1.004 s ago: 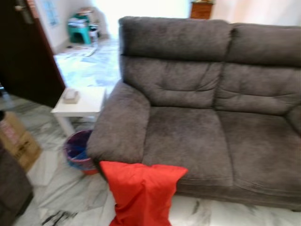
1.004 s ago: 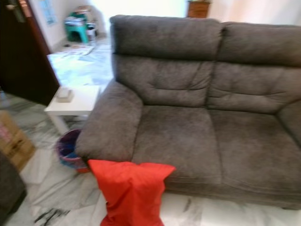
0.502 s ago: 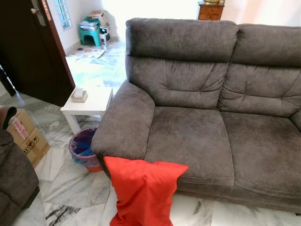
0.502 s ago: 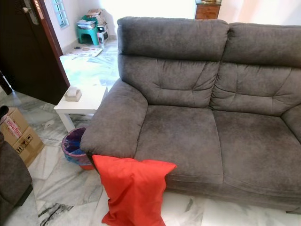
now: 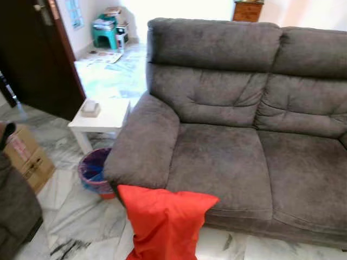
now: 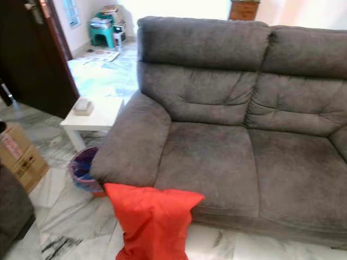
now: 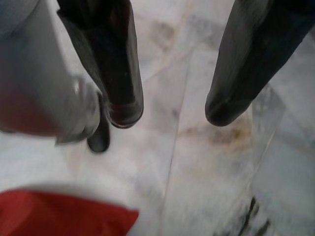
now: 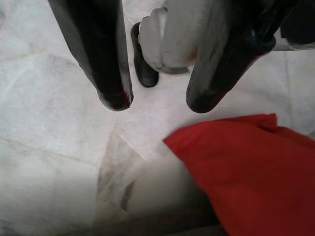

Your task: Move the pillow to the sofa from floor

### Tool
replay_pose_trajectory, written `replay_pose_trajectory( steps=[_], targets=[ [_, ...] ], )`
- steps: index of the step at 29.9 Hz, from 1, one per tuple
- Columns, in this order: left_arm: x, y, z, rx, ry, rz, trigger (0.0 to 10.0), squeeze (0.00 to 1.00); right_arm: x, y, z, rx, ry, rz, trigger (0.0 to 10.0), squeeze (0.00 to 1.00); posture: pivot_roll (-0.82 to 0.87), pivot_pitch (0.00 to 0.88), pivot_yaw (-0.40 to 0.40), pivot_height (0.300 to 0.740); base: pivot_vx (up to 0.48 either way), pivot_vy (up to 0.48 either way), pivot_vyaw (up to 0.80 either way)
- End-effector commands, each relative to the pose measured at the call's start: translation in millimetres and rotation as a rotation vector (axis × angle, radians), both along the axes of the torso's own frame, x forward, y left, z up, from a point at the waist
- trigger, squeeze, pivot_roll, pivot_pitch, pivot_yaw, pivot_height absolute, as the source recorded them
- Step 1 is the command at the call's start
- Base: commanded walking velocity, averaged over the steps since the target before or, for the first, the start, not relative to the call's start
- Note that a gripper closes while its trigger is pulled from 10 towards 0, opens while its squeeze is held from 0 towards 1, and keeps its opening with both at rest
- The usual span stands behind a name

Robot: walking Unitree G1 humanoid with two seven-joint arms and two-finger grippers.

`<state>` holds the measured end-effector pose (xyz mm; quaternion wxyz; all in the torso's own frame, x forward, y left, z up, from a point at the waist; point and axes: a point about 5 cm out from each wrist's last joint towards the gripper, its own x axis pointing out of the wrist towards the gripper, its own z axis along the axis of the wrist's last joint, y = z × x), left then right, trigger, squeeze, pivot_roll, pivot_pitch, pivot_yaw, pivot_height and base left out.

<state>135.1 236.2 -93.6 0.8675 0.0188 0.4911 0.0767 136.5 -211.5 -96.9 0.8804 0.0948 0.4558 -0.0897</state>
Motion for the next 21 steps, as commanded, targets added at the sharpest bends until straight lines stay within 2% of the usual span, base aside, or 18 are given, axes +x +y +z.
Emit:
replay_pose_trajectory(
  steps=[1, 13, 21],
  targets=[
    [-6.5, -0.3, -2.4, -0.011, 0.018, 0.009, 10.0, 0.0, -4.2, -1.4, -1.3, -0.003, 0.013, -0.014, 10.0, 0.0, -0.04, 0.05, 0.033, 0.74, 0.296, 0.0, 0.0],
    [-4.9, -0.7, -1.8, -0.011, 0.008, 0.005, 10.0, 0.0, -3.7, -1.8, -0.9, -0.006, 0.006, -0.014, 10.0, 0.0, -0.04, 0.052, 0.031, 0.74, 0.301, 0.0, 0.0],
    [12.7, -0.4, 5.3, -0.012, -0.058, -0.02, 10.0, 0.0, -3.1, -2.4, -0.2, -0.009, -0.007, -0.007, 10.0, 0.0, -0.03, 0.053, 0.029, 0.74, 0.0, 0.0, 0.0]
  ],
)
